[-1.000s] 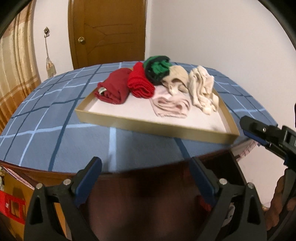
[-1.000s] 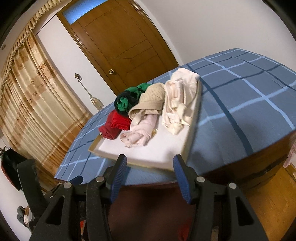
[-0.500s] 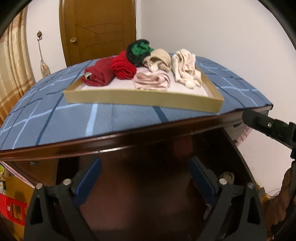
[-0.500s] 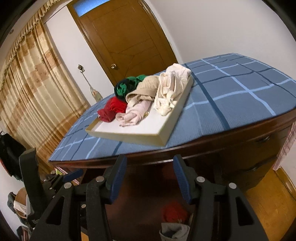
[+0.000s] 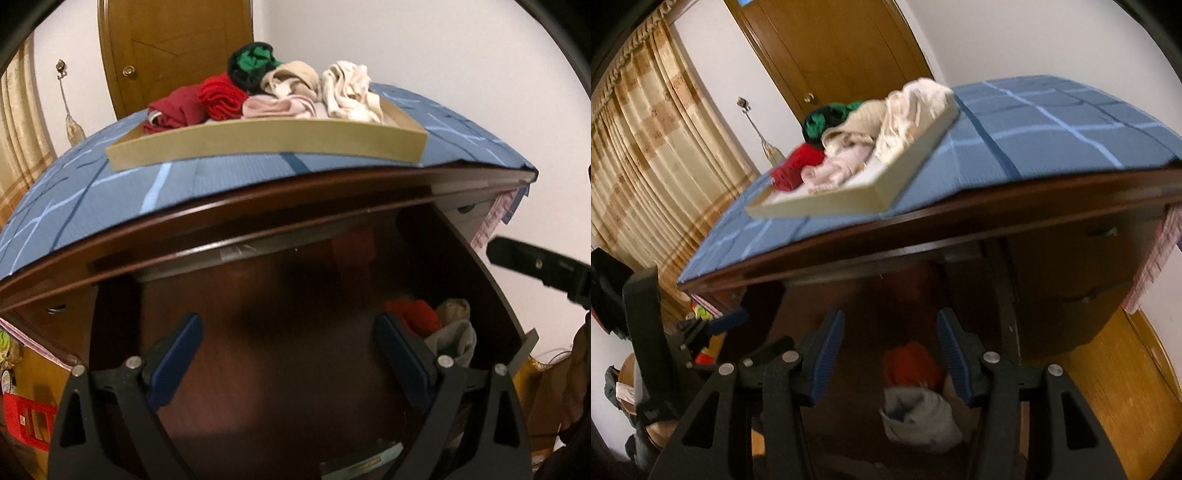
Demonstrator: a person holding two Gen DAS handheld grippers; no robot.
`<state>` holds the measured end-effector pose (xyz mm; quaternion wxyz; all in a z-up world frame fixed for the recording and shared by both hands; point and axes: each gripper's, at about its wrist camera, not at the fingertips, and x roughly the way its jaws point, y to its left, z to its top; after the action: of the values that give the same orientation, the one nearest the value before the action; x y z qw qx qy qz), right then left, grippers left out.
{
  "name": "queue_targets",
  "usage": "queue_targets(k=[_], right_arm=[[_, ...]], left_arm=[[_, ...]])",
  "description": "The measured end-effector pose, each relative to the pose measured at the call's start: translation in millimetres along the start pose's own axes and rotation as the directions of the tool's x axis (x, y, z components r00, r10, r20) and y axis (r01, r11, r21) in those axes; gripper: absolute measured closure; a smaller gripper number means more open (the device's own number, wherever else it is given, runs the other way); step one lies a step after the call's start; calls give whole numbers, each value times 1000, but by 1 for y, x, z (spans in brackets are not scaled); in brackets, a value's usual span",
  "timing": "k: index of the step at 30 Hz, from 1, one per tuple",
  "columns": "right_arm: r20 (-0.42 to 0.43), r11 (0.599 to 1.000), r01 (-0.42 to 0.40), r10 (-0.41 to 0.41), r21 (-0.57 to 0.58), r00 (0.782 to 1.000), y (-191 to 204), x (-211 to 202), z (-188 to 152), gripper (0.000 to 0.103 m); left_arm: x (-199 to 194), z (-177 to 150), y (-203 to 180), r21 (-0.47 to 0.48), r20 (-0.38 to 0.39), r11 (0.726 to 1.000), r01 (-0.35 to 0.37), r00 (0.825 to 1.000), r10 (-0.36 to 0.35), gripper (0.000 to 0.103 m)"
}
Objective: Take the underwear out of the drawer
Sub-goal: 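Lower both tools down into the open drawer over the remaining socks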
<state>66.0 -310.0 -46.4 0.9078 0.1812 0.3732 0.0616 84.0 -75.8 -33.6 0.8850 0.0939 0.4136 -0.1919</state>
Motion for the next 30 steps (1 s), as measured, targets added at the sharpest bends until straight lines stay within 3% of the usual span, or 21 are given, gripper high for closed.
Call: queue_targets(k=[11, 18, 21, 25, 27, 30], right_arm=[[-152, 999, -28, 31, 18, 988, -14, 19, -23, 48], [-215, 998, -25, 13, -56, 977, -2, 52, -21, 48], [-275, 998, -30, 13, -60, 961, -1, 74, -20, 48], [-368, 996, 19, -48, -82, 929, 2, 99, -24, 48], [-406, 994, 37, -76, -104, 911, 4, 109, -25, 64], [-431, 996, -3, -34, -85, 902, 7, 115, -24, 65]], left_arm=[[8, -17, 1, 0, -59, 1000, 13, 998, -13, 7], [7, -22, 0, 5, -71, 1000, 9, 997, -9, 7], [6, -22, 2, -1, -70, 1000, 8, 998, -8, 7], [8, -22, 8, -11, -71, 1000, -4, 997, 3, 7], [9, -22, 13, -25, -72, 1000, -9, 997, 7, 7], [11, -21, 20, -50, -75, 999, -12, 997, 8, 7]])
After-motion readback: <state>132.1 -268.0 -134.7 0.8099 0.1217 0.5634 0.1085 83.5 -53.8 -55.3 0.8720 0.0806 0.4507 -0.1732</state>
